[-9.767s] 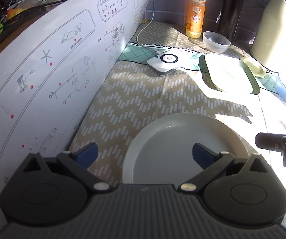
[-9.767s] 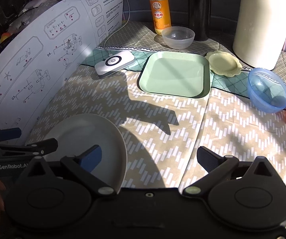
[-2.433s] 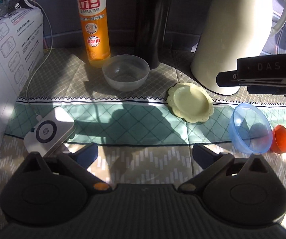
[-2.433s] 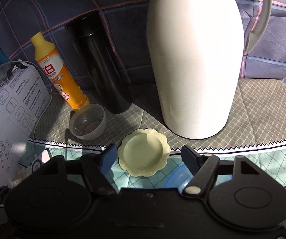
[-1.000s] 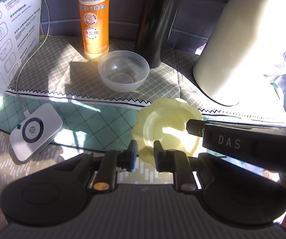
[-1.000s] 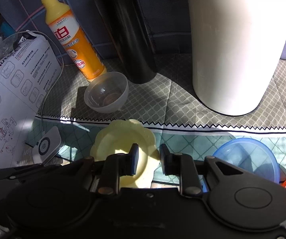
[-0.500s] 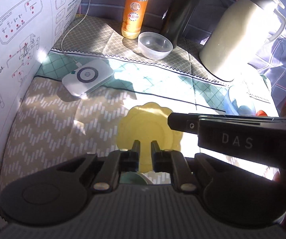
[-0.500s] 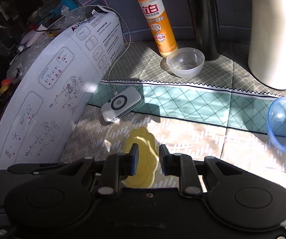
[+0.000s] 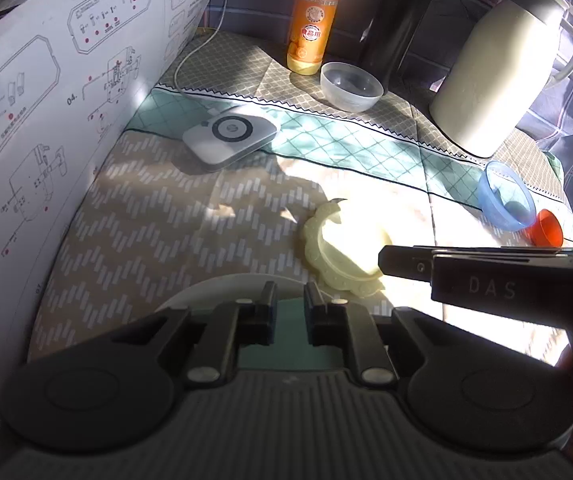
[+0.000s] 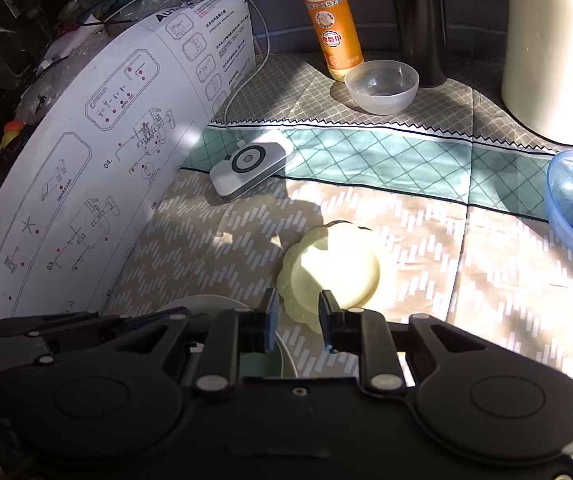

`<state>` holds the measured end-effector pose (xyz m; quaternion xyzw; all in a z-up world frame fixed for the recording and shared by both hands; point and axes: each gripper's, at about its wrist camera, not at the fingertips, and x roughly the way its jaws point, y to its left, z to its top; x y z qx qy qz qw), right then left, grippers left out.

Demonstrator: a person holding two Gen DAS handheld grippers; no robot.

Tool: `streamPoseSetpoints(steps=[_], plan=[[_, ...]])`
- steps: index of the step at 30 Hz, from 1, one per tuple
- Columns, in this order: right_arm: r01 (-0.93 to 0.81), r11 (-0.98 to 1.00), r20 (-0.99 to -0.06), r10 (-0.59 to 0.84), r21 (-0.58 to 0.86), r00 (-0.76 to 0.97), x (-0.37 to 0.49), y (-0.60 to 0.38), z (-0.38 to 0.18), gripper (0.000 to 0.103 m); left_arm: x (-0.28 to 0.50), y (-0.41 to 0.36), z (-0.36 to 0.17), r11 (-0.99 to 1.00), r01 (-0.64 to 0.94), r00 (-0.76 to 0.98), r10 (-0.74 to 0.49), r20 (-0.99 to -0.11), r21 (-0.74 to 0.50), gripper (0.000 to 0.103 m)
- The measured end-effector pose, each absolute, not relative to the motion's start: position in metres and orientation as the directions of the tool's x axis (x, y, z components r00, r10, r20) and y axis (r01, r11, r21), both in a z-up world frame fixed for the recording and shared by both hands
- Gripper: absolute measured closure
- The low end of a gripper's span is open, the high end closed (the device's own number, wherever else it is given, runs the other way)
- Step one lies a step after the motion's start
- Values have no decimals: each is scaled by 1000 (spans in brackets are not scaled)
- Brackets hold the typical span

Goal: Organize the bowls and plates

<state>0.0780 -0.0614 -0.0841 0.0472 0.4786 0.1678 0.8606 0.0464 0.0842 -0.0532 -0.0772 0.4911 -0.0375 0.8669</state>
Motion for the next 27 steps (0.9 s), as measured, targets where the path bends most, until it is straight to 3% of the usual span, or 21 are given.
streamPoseSetpoints(steps=[6, 23, 25, 27], plan=[[-138, 954, -816, 298, 265, 495, 99, -94, -101, 75, 79, 79, -67, 988, 6, 512, -134, -849, -152, 75], [-76, 945, -823, 315, 318, 473, 131, -110, -145, 76, 125, 57, -110, 983, 51, 426, -181, -887, -176, 67], [-77, 944, -820, 318, 322, 475, 130, -109, -146, 81, 125, 54, -110, 981, 69, 425, -194, -884, -182, 67], [-67, 944, -818, 315, 324, 481, 130, -107, -148, 85, 124, 47, -110, 983, 92, 430, -186, -884, -162, 79]])
